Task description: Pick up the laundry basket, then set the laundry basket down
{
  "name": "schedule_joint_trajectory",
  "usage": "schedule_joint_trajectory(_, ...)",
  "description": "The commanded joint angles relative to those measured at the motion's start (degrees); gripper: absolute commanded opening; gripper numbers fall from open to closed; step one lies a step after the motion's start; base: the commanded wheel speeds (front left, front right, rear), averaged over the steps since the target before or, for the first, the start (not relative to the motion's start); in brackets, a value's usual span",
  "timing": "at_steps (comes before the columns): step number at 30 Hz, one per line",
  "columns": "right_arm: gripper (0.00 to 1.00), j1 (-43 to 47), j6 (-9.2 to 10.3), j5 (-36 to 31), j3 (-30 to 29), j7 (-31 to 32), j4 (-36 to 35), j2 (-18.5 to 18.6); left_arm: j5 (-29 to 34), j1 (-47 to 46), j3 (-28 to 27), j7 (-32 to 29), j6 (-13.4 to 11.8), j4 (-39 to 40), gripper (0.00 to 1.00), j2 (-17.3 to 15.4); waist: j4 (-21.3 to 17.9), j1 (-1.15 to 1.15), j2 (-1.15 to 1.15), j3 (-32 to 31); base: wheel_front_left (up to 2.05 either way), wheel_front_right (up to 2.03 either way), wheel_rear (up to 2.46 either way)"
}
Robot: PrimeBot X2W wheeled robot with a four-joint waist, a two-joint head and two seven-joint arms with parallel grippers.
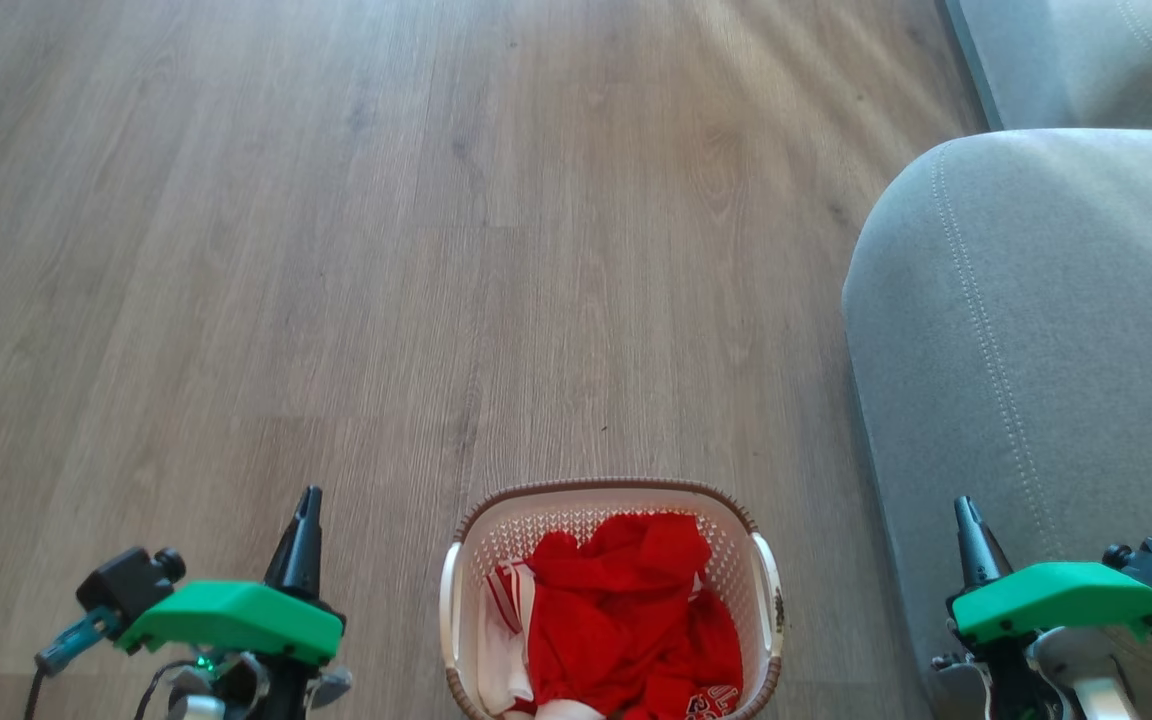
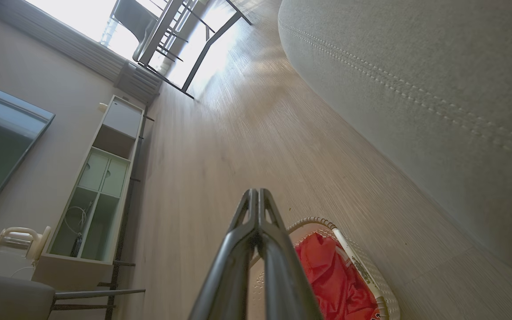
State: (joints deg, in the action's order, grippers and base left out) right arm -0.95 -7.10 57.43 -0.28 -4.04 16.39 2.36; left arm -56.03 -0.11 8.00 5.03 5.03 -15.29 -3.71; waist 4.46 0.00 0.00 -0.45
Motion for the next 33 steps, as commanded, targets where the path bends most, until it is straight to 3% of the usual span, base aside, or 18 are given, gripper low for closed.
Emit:
schedule_joint_trajectory(1,0.00,-3.22,-0.21,1.34,0.05,0.47,-2.07,0.84,-1.43,-3.44,-2.04,-0.30,0.40,1.80,0.00,-0.87,-0.08,0.00,0.00,0.01,0.00,0.00,0.00)
schedule_joint_trajectory(33,0.00,-4.27,-0.30,19.65,-3.01,5.63,-2.25,0.92,-21.20,-4.76,-7.55,-5.36,1.51,1.56,0.00,-0.84,-2.44,0.00,0.00,0.35,0.00,0.00,0.00)
